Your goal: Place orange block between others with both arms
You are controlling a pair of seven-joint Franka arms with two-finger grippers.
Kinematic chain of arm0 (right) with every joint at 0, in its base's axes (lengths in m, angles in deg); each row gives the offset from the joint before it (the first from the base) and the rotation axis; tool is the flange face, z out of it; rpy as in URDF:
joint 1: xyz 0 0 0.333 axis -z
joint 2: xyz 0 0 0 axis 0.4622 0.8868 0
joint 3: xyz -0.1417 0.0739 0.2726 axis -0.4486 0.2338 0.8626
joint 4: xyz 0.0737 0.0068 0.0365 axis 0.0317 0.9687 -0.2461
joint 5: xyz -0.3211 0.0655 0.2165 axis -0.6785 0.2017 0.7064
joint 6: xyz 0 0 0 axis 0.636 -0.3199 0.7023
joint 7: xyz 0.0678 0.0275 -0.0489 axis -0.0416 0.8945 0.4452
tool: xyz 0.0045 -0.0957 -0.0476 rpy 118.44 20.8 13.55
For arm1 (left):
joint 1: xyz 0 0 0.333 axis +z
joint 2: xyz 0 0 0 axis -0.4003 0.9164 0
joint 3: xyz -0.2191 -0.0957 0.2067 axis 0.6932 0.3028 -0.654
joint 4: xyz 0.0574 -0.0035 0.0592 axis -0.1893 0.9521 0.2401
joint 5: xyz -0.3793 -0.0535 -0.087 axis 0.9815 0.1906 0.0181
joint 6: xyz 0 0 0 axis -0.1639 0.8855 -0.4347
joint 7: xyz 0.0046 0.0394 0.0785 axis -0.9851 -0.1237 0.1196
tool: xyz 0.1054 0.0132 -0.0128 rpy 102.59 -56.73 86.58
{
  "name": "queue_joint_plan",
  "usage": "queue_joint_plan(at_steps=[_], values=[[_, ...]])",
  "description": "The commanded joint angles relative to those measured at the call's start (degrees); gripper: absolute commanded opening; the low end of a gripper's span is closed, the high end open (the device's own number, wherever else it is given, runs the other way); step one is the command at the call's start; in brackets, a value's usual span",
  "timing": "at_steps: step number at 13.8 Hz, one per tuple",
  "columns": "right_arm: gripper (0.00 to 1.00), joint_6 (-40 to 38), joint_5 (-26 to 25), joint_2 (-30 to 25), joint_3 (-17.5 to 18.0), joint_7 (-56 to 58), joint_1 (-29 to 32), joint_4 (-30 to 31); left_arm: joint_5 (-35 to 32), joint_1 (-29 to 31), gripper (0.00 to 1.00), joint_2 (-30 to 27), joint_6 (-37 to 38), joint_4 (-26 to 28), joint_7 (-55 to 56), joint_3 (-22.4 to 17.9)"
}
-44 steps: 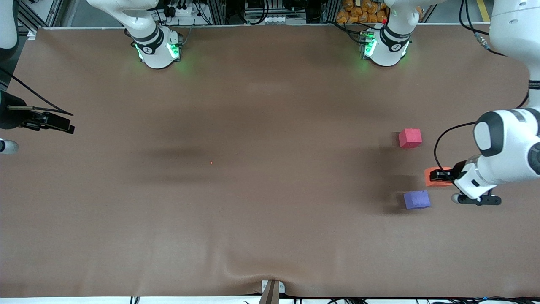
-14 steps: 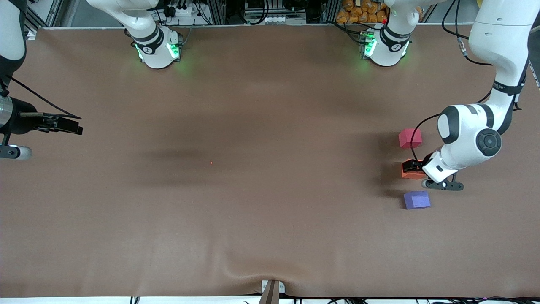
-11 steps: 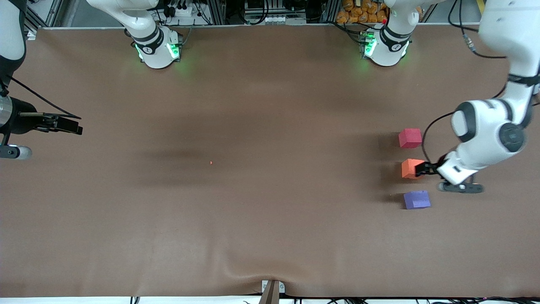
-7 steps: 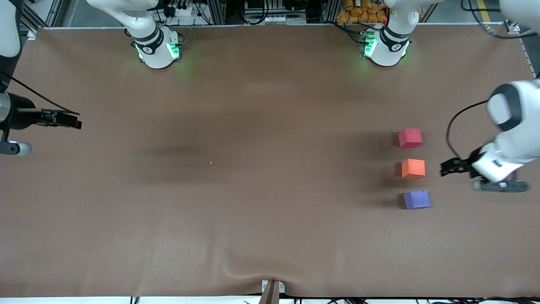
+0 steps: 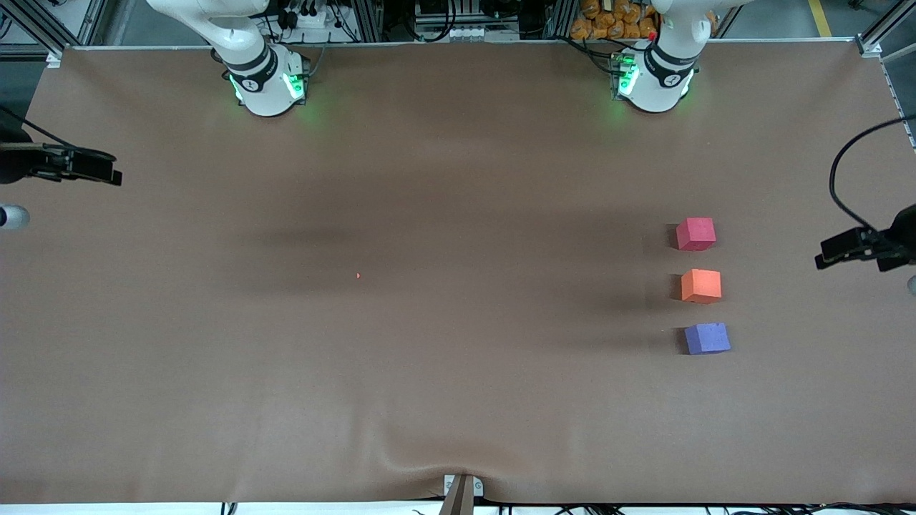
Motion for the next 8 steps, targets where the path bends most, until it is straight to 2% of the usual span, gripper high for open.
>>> queue_joint_plan(at_steps=[1, 3, 5, 8], values=[[1.0, -3.87, 0.75, -0.6, 0.11, 0.48, -0.22, -2.77, 0.5, 0.19, 1.0, -4.0, 4.32, 0.18, 3.56, 1.54], [1.0, -2.83, 0.49, -0.6, 0.12, 0.31, -0.23, -2.52, 0.5, -0.07, 1.0, -5.24, 7.31, 0.35, 4.35, 2.5], [1.0, 1.03, -0.3, -0.6, 0.11, 0.22, -0.31, -0.59, 0.58, -1.21, 1.0, -8.48, 7.23, 2.72, 4.44, 2.16], [1.0, 5.44, -1.44, -0.69, 0.11, 0.04, -0.31, 2.13, 0.58, -4.2, 1.0, -12.7, 8.02, 6.92, 4.62, -1.27]])
